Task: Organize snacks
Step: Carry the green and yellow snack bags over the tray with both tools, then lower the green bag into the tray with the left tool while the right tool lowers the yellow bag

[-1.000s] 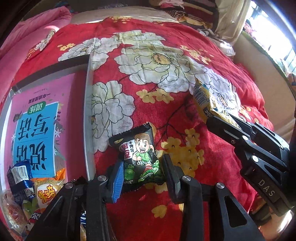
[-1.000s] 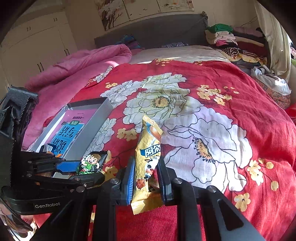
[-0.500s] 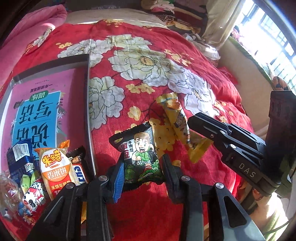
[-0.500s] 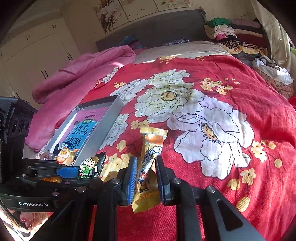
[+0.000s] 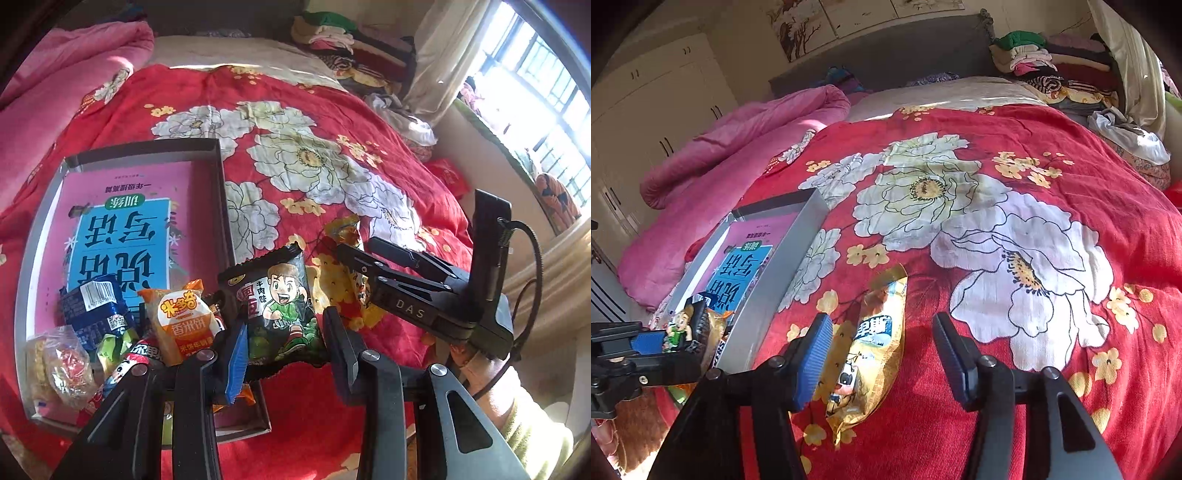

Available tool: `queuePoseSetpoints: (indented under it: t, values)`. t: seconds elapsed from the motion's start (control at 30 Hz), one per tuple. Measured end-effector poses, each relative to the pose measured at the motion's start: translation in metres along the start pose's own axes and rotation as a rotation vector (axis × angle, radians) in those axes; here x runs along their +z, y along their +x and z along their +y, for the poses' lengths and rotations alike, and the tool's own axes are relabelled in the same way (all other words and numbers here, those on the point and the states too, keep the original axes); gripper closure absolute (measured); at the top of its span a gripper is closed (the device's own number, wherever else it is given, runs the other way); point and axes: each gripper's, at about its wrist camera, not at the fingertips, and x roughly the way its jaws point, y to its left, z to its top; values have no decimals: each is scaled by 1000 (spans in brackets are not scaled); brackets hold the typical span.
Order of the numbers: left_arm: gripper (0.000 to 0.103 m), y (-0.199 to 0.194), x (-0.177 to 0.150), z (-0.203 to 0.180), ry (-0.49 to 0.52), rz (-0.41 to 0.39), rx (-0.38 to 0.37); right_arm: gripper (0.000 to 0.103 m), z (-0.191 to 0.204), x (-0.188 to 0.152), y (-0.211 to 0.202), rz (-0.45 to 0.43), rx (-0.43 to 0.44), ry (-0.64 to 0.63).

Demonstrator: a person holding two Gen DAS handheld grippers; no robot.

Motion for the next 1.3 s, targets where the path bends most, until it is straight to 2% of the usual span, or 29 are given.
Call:
queuePoseSetpoints:
  t: [0.1, 0.23, 0.3, 0.53, 0.9, 1.13, 1.3]
  values:
    - [64, -11, 0, 9, -15, -21, 4, 47, 8, 2, 9, 2, -46, -47]
    - [64, -25, 1, 26, -50, -51, 15, 67, 22, 2, 20, 17, -111, -123]
    - [64, -31, 2, 35, -71, -66, 20, 75, 24, 1, 21, 16, -106, -125]
    - [63, -52, 3, 71, -144, -116, 47, 76, 32, 4, 1, -36, -26, -109]
    - [63, -86, -6, 124, -235, -180, 96, 76, 88, 23, -46, -143, 141, -128]
    - [63, -101, -14, 147, -265, -203, 129, 76, 132, 27, -52, -141, 229, -159]
    - [63, -103, -20, 160, -276, -197, 145, 76, 156, 22, -45, -116, 253, -191]
